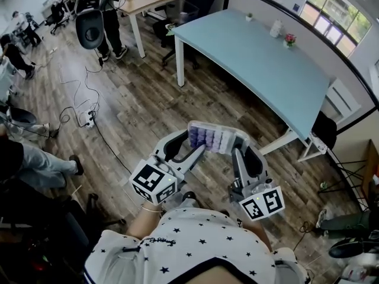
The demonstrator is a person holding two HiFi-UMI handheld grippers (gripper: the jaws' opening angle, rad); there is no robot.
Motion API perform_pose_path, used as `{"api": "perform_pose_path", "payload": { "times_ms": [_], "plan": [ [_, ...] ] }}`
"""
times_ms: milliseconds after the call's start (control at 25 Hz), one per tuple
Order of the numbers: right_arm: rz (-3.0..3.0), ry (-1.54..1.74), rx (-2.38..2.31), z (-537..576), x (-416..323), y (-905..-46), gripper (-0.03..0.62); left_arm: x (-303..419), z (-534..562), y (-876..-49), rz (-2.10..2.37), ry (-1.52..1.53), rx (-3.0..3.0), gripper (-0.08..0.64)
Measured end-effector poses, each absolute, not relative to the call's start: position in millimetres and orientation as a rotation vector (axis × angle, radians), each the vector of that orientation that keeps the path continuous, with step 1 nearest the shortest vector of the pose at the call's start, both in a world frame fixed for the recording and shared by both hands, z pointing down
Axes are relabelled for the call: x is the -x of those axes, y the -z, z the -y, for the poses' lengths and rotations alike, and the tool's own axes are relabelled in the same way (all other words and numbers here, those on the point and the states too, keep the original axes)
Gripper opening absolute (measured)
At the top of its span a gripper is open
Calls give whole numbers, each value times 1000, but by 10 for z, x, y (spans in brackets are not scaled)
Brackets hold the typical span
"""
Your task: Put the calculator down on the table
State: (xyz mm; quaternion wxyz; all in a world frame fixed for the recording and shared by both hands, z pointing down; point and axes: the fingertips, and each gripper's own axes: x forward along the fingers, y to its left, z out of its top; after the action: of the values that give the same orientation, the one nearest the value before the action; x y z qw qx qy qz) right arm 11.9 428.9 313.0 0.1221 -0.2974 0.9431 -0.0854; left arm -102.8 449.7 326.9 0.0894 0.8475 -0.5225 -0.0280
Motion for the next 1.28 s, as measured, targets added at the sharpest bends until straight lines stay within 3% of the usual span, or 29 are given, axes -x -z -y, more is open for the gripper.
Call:
{"api": "perform_pose_path", "payload": {
  "times_ms": [360, 1280],
  "plan": [
    [-2780, 250, 842, -4271, 242, -3150, 97, 1378, -4505, -3301, 1585, 108, -2506, 218],
    [-2785, 354, 755, -3518, 347, -3293, 98, 1469, -3843, -3407, 1666, 38, -2420, 218]
  ]
}}
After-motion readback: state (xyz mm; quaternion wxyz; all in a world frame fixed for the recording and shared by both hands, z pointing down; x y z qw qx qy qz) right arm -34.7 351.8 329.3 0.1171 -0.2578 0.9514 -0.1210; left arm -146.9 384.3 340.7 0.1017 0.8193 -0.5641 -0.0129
